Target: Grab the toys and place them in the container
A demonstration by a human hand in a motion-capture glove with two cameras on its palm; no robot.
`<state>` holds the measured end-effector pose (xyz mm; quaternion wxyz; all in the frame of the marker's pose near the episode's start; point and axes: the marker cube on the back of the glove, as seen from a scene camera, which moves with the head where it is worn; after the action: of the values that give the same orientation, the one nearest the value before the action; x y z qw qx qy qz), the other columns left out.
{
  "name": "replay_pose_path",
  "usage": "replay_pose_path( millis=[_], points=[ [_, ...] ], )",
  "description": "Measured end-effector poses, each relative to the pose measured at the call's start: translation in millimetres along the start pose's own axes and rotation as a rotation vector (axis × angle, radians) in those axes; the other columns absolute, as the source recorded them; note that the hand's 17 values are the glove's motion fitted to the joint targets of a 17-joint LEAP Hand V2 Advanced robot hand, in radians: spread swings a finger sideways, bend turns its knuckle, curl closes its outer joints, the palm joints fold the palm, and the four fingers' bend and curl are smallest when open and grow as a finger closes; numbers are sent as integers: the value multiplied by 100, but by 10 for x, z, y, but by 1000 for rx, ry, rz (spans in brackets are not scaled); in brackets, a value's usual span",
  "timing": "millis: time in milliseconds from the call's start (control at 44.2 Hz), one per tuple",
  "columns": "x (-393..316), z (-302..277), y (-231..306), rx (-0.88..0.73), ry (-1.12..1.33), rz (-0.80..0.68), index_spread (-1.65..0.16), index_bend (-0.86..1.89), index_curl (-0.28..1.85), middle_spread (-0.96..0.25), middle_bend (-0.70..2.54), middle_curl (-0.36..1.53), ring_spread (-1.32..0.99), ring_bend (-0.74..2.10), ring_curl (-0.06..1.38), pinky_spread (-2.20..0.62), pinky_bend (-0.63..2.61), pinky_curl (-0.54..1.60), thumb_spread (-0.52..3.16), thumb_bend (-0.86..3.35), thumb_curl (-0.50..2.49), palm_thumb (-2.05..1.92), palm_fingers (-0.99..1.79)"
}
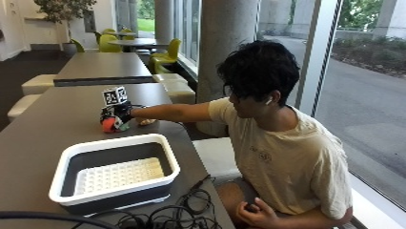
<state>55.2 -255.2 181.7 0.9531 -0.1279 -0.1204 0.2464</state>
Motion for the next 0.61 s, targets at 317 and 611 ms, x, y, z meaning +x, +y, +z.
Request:
replay_pose_path(
  millis=[317,611],
  points=[
    [-449,-491,472,179,20,-286,-32,20,13,-19,39,28,-31,80,45,-35,105,38,117,29,50,69,78],
    [-498,-1379,1124,292,100,-413,-34,25,19,-29,44,35,-42,79,49,-40,100,39,94,24,62,73,83]
  ],
)
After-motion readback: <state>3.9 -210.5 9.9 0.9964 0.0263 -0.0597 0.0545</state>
